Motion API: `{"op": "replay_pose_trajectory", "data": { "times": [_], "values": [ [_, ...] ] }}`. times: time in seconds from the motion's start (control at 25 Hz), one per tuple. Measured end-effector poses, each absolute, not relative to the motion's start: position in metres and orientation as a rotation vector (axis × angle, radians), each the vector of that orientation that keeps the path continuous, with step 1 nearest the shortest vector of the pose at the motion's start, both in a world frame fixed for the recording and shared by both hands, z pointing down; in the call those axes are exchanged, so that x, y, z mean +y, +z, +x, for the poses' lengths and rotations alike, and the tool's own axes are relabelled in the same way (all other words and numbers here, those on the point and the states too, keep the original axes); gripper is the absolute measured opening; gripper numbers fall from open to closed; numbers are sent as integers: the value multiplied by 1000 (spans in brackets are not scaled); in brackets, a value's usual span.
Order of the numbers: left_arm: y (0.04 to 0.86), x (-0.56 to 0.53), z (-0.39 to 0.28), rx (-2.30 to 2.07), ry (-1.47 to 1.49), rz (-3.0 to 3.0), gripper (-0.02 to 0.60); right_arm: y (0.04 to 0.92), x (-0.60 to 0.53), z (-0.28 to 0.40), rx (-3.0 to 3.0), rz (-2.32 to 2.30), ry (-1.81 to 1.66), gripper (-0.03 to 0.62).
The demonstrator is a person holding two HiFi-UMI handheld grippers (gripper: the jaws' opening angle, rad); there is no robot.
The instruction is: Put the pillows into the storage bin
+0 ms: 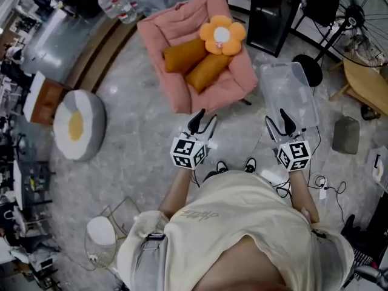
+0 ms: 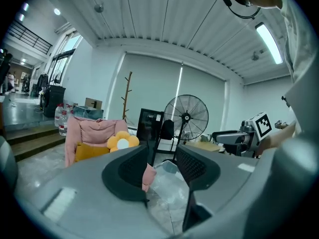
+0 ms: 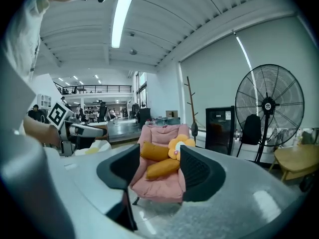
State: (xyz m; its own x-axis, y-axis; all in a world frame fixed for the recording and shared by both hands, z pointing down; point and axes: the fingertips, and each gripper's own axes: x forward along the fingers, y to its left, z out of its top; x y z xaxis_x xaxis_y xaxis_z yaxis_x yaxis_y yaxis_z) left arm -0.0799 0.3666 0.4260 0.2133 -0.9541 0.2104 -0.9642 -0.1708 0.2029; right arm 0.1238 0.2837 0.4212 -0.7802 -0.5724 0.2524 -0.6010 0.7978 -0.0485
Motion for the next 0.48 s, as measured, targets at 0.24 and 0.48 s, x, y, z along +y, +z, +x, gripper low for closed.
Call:
{"op": "replay_pose_trajectory", "data": {
  "times": [0.24, 0.48],
  "values": [
    [444, 357, -88, -1722, 83, 2235, 204, 437, 285, 120, -2696, 992, 251, 252],
    [458, 350, -110, -1689, 121, 2223, 202, 442, 286, 100, -2694, 1010, 297, 252]
  ]
}}
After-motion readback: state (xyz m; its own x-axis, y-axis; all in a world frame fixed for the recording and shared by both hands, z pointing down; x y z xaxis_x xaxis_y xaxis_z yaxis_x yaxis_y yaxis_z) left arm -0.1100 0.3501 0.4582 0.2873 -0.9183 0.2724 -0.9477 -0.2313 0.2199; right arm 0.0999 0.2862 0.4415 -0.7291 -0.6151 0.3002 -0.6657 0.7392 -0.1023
